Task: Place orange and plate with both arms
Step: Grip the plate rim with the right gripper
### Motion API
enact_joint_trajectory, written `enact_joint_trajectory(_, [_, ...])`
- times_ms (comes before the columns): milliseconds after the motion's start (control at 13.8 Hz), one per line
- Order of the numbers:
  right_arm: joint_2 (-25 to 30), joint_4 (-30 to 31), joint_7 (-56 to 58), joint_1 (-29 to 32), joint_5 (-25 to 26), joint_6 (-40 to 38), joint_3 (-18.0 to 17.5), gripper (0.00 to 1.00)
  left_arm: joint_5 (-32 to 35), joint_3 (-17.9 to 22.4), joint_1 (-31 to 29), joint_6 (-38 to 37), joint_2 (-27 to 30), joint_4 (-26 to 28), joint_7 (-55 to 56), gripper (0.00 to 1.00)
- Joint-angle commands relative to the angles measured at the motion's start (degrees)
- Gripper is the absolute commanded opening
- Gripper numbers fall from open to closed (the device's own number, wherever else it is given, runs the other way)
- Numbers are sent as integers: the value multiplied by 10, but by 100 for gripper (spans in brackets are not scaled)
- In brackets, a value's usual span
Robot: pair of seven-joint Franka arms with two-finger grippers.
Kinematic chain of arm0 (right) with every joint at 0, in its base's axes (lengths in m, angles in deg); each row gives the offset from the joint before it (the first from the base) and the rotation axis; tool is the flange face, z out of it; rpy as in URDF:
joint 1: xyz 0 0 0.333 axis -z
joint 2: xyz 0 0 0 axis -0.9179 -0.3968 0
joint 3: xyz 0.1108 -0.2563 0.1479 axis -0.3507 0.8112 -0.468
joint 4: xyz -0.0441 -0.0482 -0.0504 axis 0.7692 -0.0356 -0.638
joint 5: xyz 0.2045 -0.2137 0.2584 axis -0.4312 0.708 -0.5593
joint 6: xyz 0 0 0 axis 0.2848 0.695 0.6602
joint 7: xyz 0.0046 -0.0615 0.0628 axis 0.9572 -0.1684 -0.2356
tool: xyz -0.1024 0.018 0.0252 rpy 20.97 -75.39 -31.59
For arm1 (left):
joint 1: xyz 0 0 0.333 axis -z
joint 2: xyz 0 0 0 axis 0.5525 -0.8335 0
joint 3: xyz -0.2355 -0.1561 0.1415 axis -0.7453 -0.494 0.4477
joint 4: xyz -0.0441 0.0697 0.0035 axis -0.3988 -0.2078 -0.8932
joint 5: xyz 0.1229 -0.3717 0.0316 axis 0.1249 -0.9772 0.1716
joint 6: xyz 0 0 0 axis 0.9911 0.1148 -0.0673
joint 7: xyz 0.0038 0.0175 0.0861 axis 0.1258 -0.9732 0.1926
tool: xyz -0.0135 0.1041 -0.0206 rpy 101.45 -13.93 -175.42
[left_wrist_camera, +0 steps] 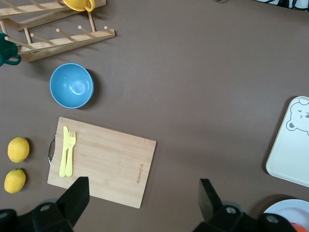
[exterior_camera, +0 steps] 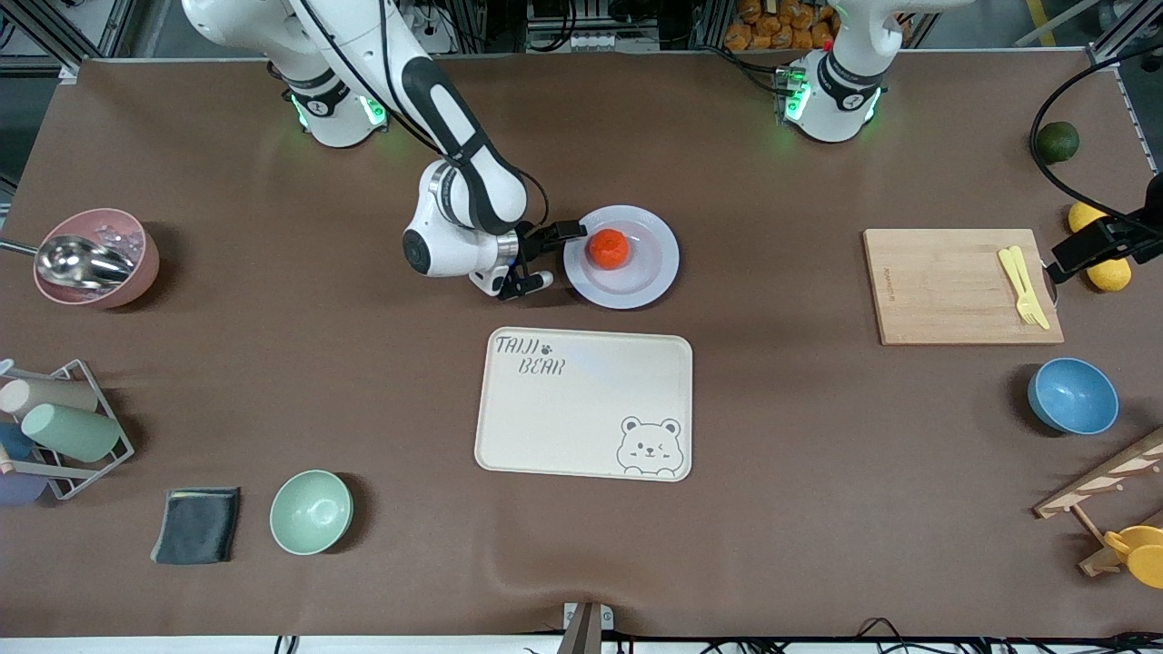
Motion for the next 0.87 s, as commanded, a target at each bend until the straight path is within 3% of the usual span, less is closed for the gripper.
enact_joint_trajectory(0, [-8,-8,11,-20,-30,4,4,100,-13,1,-3,-3,16,10,-18,100])
enact_joint_trajectory(580, [-26,-7,81,-43,-205,4,4,100,-13,-1,5,4,11,-1,-14,100])
enact_joint_trajectory(798, [-29,-5,96,-40,-249,4,4,100,-20,-8,6,7,9,-6,-13,100])
